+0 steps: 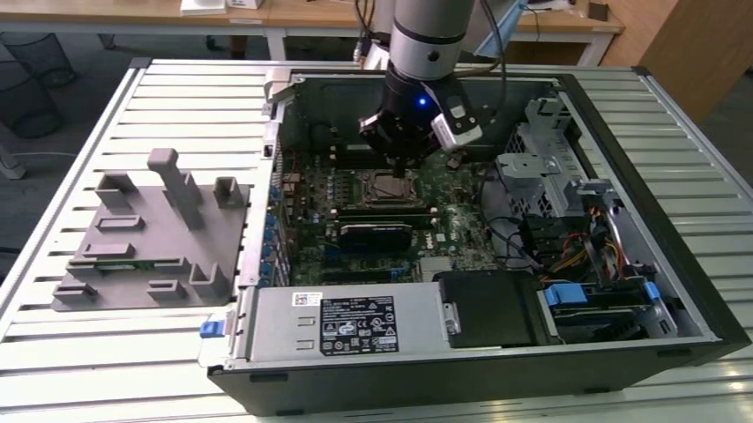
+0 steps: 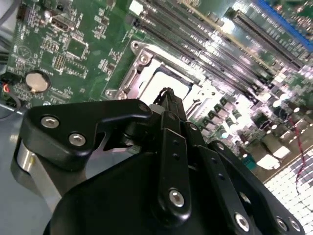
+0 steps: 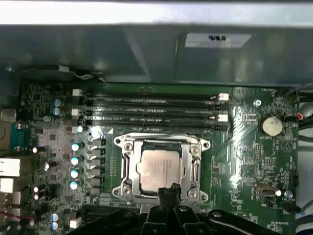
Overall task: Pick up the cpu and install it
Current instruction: 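Install the second cpu locking lever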
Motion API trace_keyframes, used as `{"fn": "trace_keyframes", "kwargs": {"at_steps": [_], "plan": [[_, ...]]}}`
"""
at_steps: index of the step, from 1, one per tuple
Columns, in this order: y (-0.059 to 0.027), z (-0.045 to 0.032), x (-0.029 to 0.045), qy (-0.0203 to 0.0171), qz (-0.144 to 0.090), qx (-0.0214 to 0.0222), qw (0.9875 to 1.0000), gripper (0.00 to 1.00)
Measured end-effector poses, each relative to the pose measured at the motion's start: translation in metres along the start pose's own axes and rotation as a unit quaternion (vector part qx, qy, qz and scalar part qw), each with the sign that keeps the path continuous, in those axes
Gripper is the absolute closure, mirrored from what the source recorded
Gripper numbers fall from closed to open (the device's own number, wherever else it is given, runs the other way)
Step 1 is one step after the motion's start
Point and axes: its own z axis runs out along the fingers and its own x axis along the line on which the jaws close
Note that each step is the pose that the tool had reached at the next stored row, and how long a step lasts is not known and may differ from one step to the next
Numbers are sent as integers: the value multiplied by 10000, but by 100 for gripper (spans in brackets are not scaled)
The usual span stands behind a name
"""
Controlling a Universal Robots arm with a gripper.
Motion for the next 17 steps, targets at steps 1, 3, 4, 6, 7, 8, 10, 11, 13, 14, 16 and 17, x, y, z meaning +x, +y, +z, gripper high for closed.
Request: {"fn": "trace_keyframes", "kwargs": {"at_steps": [1, 3, 4, 6, 7, 8, 10, 11, 13, 14, 16, 17], "plan": [[-25, 0, 0, 0, 0, -1, 10000, 89], [-73, -1, 1, 0, -1, 0, 10000, 89], [-96, -1, 2, 0, -1, 0, 10000, 89], [-142, -1, 2, 0, -2, 0, 10000, 89], [-162, 0, 3, 0, -2, 0, 10000, 89], [-177, 0, 3, 0, -3, 0, 10000, 89], [-193, 3, 4, 0, -8, 0, 10000, 89], [-198, 7, 12, 0, -12, -1, 10000, 89], [-206, 17, 56, 1, -26, 0, 10000, 89], [-213, 23, 71, 0, -31, -1, 10000, 89], [-253, 32, 78, 0, -35, -3, 10000, 89], [-269, 36, 85, 0, -35, -3, 10000, 89]]}}
